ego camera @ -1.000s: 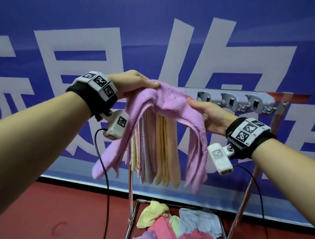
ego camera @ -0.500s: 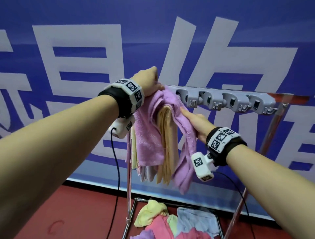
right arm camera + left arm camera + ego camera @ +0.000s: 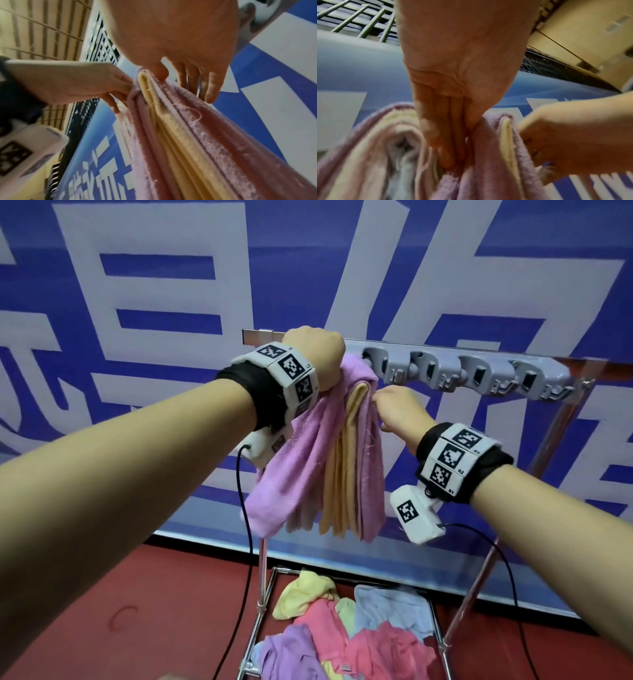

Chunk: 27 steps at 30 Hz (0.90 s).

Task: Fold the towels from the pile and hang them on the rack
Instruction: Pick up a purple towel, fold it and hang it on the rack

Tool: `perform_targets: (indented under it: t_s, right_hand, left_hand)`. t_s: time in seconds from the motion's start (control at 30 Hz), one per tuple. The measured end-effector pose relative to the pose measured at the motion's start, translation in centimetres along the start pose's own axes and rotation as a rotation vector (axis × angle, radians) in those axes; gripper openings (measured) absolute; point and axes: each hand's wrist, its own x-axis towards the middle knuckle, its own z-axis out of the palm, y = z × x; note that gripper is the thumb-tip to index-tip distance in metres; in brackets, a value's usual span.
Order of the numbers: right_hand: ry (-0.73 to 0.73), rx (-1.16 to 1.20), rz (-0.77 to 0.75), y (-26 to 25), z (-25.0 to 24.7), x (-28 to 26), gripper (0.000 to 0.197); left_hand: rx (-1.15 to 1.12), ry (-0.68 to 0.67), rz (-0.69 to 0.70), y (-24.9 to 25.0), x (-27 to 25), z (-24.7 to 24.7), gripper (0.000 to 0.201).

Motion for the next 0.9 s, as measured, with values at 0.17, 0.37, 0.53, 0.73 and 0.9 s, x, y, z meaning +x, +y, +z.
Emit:
perform_targets:
  t_s: [0.17,0.37,0.53,0.73,0.9]
  right_hand:
    - [-0.043,0.138,-0.073,-1.8,0.8,-1.7,0.082]
    - [0.118,-0.127,-0.101,-1.3,2.3,-1.3,0.064]
    - [0.147,-0.201,-0.142,-0.7,3.9,-1.5,0.066]
    - [0.264,-0.404,-0.212,0.3,2.6,-1.1,0.054]
    - [0.302,-0.557,-0.222,-0.1,1.8,-1.1,0.054]
  left_hand:
    - [-0.892,-0.249,-0.201,1.2,-1.1,1.9,0.019]
    - [-1.176,-0.399,-0.147,0.1,-2.7,5.8,0.051]
    - [-1.029,-0.353,-0.07,-1.0,-3.1,7.5,0.068]
    - [-0.448,-0.218,-0.094,-1.8,-3.1,7.1,0.05]
    - [-0.666,-0.092,-0.057,-0.3,-4.1,8.4,0.019]
